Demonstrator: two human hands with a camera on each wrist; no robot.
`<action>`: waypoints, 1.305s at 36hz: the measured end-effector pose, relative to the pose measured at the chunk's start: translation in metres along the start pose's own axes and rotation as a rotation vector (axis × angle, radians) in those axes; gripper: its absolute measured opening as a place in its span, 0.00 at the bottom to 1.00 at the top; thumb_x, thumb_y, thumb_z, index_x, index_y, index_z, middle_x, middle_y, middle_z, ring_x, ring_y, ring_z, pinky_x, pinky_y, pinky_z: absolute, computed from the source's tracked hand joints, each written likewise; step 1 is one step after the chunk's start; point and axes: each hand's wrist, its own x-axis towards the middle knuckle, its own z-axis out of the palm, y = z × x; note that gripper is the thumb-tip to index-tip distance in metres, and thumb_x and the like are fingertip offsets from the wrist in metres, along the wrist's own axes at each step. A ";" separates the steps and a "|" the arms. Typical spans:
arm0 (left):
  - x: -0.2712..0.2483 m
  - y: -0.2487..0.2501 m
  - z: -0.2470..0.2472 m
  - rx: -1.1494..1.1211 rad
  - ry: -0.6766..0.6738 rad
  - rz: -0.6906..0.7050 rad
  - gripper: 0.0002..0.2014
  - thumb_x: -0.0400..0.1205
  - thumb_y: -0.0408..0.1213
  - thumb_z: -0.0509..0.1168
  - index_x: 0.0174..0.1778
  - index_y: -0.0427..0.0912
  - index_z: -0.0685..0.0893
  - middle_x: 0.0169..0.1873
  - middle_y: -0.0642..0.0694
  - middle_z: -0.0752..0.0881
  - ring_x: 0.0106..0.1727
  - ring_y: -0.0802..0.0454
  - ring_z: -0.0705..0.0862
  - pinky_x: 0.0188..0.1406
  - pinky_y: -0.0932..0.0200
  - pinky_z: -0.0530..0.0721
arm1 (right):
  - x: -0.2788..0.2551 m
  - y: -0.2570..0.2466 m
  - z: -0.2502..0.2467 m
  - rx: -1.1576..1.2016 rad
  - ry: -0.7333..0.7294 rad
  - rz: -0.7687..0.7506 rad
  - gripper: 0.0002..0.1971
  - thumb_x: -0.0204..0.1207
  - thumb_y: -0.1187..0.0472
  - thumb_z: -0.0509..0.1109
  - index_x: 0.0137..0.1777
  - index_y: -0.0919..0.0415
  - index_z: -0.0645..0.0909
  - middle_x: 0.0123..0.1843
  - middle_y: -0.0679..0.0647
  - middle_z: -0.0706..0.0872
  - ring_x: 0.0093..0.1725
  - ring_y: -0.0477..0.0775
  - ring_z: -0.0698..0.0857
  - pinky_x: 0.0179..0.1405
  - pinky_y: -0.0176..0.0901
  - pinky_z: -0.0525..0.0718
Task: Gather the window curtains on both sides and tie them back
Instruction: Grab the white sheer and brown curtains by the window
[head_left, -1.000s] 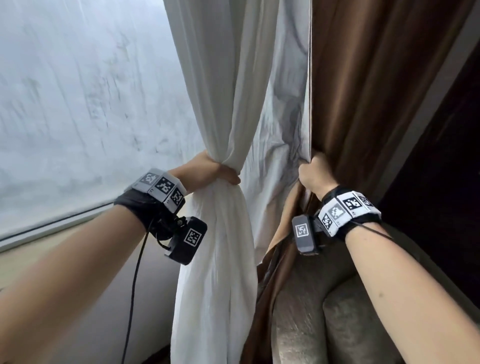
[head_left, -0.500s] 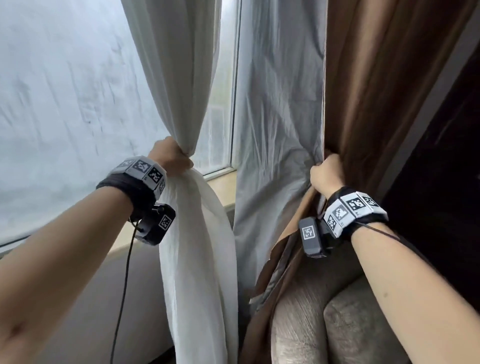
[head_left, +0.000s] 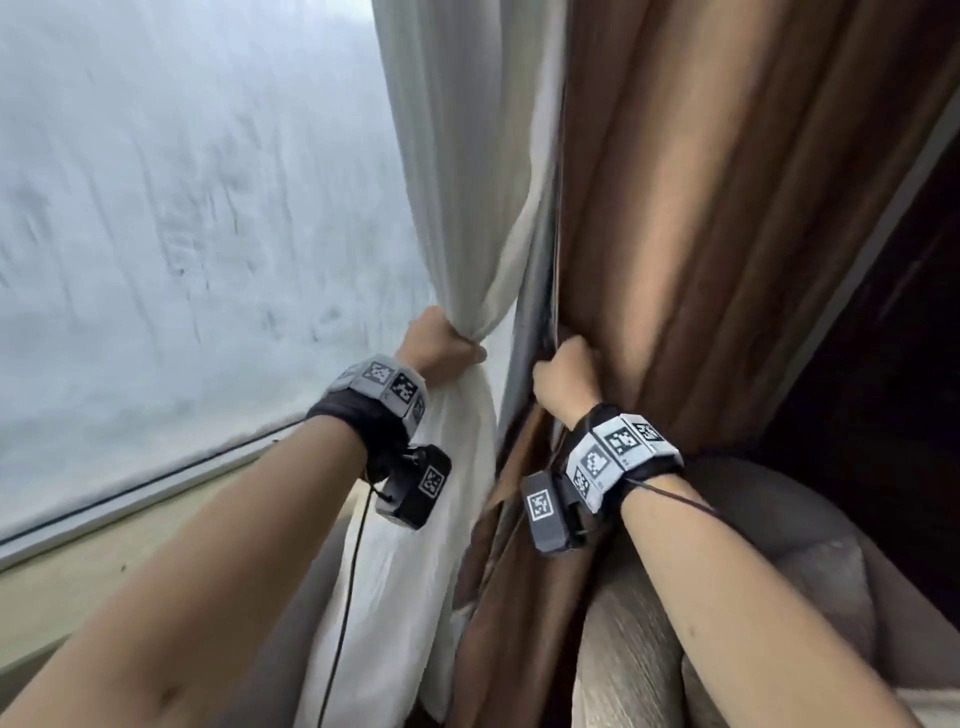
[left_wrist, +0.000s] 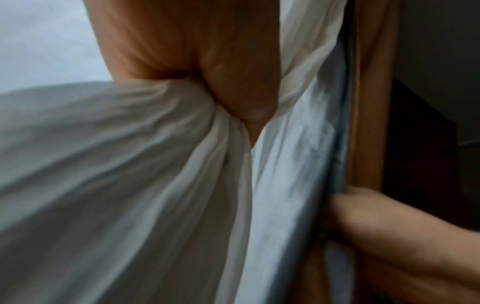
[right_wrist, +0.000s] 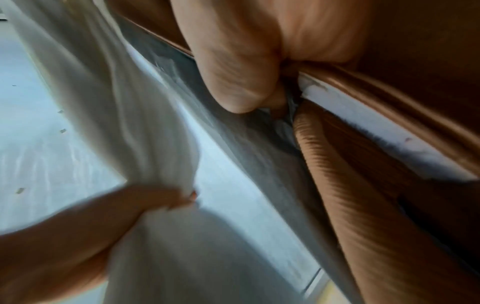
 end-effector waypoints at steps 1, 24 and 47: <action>0.002 0.001 0.002 -0.026 -0.011 0.007 0.11 0.71 0.29 0.72 0.48 0.32 0.85 0.42 0.38 0.84 0.50 0.38 0.84 0.41 0.56 0.77 | 0.001 -0.002 0.004 -0.004 -0.005 -0.007 0.11 0.71 0.71 0.65 0.52 0.66 0.83 0.53 0.68 0.87 0.58 0.72 0.83 0.54 0.51 0.80; 0.002 -0.016 0.000 -0.388 -0.057 0.119 0.25 0.67 0.51 0.79 0.55 0.41 0.87 0.49 0.46 0.89 0.52 0.51 0.87 0.55 0.53 0.85 | -0.020 -0.021 0.020 -0.001 0.002 -0.029 0.10 0.73 0.72 0.65 0.54 0.72 0.80 0.57 0.73 0.85 0.60 0.73 0.82 0.55 0.50 0.77; 0.014 0.009 0.016 -0.360 -0.020 -0.016 0.13 0.77 0.26 0.67 0.56 0.39 0.78 0.50 0.41 0.82 0.50 0.47 0.80 0.46 0.56 0.80 | -0.008 0.044 -0.059 0.092 0.654 0.041 0.48 0.55 0.45 0.85 0.71 0.66 0.67 0.69 0.65 0.72 0.69 0.65 0.70 0.71 0.51 0.65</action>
